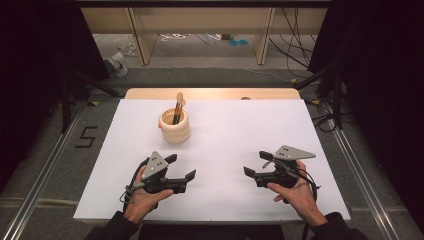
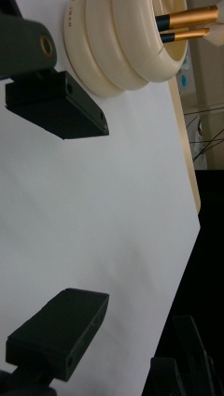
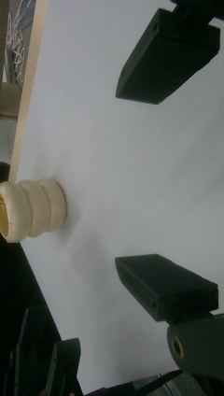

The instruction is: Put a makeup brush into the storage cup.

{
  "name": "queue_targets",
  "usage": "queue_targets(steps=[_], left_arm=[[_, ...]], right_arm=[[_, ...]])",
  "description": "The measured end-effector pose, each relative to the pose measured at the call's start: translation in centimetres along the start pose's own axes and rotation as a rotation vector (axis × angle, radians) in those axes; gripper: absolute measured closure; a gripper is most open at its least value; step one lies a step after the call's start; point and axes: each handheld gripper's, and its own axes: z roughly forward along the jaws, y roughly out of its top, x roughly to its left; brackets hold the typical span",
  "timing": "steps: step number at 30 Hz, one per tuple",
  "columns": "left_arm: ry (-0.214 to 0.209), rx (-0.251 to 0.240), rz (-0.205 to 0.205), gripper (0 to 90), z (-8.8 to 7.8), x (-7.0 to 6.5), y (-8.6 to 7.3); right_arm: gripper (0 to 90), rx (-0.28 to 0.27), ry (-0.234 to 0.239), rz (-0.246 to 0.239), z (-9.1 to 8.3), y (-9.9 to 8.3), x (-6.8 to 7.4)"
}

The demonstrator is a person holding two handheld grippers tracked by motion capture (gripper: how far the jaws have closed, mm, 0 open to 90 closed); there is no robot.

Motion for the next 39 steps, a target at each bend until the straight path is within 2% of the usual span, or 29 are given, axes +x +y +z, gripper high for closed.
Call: queue_targets(steps=[2,3,6,9,11,15,16,17,18,19,22,24,26,28,30,31,39], left_arm=[[0.000,0.002,-0.004,16.2,-0.1,-0.2,-0.1],[-0.006,0.001,0.011,16.2,-0.2,-0.2,-0.1],[0.000,-0.004,0.003,16.2,-0.5,-0.4,-0.2],[-0.003,-0.006,0.020,16.2,-0.8,-0.6,-0.3],[-0.008,-0.010,0.007,16.2,-0.9,-0.6,-0.4],[0.009,0.009,0.001,16.2,-1.1,-0.6,-0.7],[0.010,0.004,0.012,16.3,-1.3,-0.5,-0.7],[0.015,0.001,-0.012,16.3,-1.4,-0.5,-0.7],[0.015,-0.005,-0.007,16.3,-1.6,-0.4,-0.6],[0.025,-0.008,-0.022,16.3,-1.8,-0.5,-0.6],[0.024,-0.014,-0.017,16.2,-2.1,-0.4,-0.6],[0.021,-0.012,-0.031,16.2,-2.0,-0.6,-0.7],[0.020,-0.004,-0.008,16.3,-2.0,-0.5,-0.7],[0.014,-0.007,-0.031,16.2,-1.8,-0.7,-0.8],[0.017,0.000,-0.007,16.2,-1.8,-0.7,-0.7],[0.020,-0.001,-0.025,16.2,-1.7,-0.7,-0.7],[0.014,0.001,-0.021,16.2,-1.7,-0.8,-0.7]], right_arm=[[16.7,-0.003,-0.003,0.005,0.0,0.0,0.0],[16.7,-0.003,-0.001,0.006,0.0,0.0,0.0],[16.7,-0.007,0.007,0.009,0.0,0.0,0.1],[16.6,-0.008,0.015,0.009,0.1,0.0,0.2],[16.6,-0.011,0.011,0.006,0.1,0.0,0.1],[16.6,-0.010,0.010,0.009,0.0,0.0,0.1],[16.6,-0.010,0.010,0.007,0.0,0.0,0.1],[16.6,-0.012,0.010,0.004,0.0,0.0,0.1],[16.6,-0.014,0.010,0.003,0.0,0.0,0.1],[16.6,-0.015,0.014,0.002,0.0,0.0,0.1],[16.6,-0.015,0.007,0.007,0.0,0.0,0.1],[16.6,-0.018,0.010,0.005,0.0,0.0,0.2],[16.6,-0.018,0.011,0.003,0.0,0.0,0.2],[16.7,-0.018,0.014,0.004,0.1,0.0,0.2],[16.6,-0.018,0.016,0.005,0.1,0.0,0.2],[16.6,-0.019,0.018,0.004,0.0,0.0,0.2],[16.6,-0.017,0.014,0.010,0.0,0.0,0.1]])
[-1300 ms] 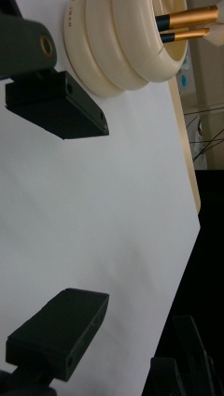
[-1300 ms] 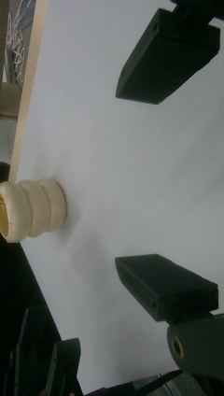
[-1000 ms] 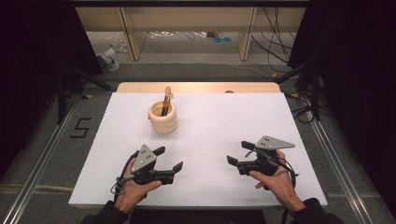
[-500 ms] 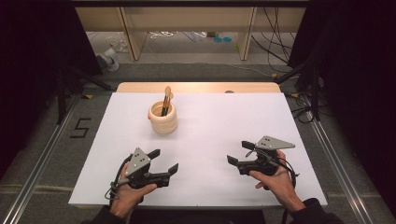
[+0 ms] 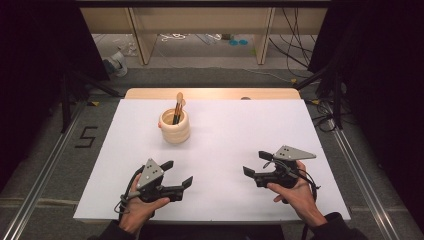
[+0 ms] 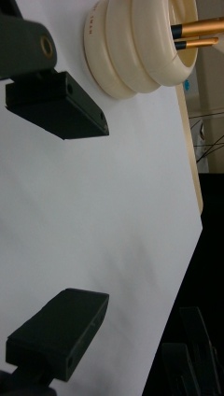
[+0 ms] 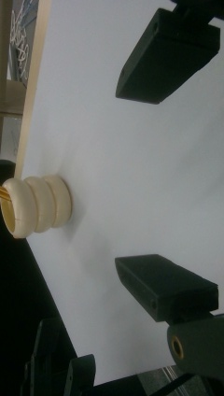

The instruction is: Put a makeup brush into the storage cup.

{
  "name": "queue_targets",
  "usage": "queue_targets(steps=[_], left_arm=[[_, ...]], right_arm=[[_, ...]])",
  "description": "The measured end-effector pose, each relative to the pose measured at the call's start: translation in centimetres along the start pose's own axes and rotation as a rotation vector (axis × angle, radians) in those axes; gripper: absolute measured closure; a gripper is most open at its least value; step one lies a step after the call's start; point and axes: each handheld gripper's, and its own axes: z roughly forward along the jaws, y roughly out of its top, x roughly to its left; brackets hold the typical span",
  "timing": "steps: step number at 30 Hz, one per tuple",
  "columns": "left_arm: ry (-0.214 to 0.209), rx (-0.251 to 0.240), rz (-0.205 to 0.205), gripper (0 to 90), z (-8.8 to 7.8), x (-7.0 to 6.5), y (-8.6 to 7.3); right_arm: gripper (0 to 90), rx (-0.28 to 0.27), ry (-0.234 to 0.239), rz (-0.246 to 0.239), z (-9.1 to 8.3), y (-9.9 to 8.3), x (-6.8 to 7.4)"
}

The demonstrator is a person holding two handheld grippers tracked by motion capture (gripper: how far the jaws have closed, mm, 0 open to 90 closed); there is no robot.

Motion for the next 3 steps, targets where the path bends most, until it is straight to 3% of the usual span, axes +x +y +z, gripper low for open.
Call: queue_targets(steps=[3], left_arm=[[0.001,0.003,0.013,16.2,-0.03,0.12,0.03]], right_arm=[[16.6,0.001,0.001,-0.001,0.02,-0.01,-0.01]])
